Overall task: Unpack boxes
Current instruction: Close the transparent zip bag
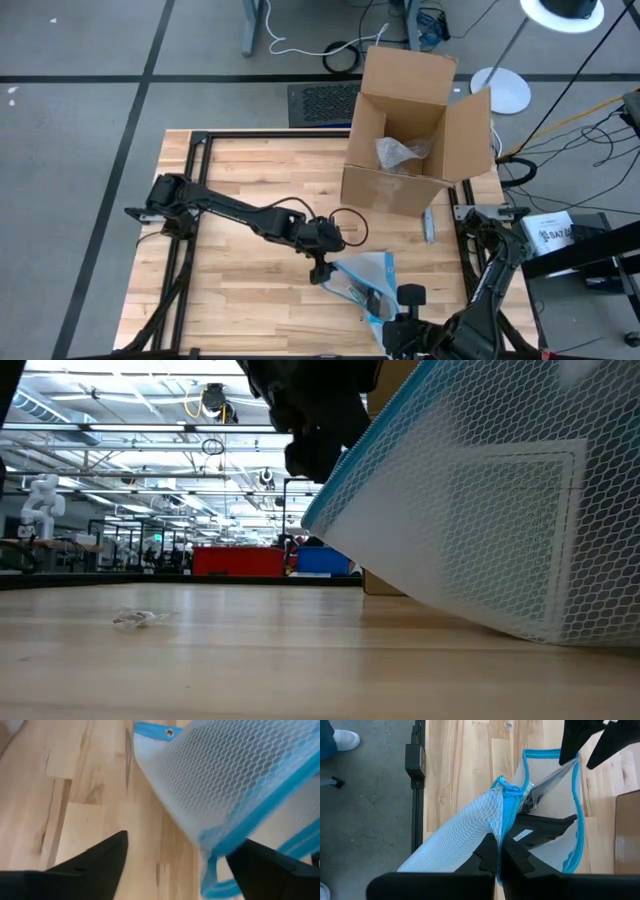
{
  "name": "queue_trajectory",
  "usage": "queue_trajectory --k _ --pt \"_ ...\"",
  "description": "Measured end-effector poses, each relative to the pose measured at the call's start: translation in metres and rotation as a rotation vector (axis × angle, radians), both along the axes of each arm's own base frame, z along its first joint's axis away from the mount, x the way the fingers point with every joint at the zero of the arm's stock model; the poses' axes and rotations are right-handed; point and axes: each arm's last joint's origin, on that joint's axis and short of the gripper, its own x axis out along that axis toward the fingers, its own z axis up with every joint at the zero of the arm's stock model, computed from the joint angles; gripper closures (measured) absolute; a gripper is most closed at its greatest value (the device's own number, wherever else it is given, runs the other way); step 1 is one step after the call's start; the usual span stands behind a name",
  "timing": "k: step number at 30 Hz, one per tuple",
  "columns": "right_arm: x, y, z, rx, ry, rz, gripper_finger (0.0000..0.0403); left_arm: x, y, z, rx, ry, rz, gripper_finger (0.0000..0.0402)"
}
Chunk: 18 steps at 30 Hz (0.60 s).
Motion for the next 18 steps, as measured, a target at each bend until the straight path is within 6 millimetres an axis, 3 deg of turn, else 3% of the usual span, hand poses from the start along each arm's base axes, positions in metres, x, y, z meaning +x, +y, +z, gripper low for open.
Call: queue_trajectory --k 5,10,15,18 --pt "0.000 0.000 0.000 0.000 0.001 -0.001 0.0403 0.002 0.000 0.000 0.001 -0.020 -0.013 0.0198" --pt "0.001 -0.001 0.000 -0.005 -0.005 -0.002 0.0403 0.003 0.005 0.000 0.016 -0.024 -0.017 0.0366" --pt "0.002 -0.001 0.001 -0.038 -0.041 0.001 0.0403 0.000 0.011 0.005 0.030 -0.008 0.008 0.0392" --pt "0.004 -0.003 0.001 -0.048 -0.051 0.009 0.0403 -0.006 0.013 0.026 0.095 -0.008 0.045 0.0393"
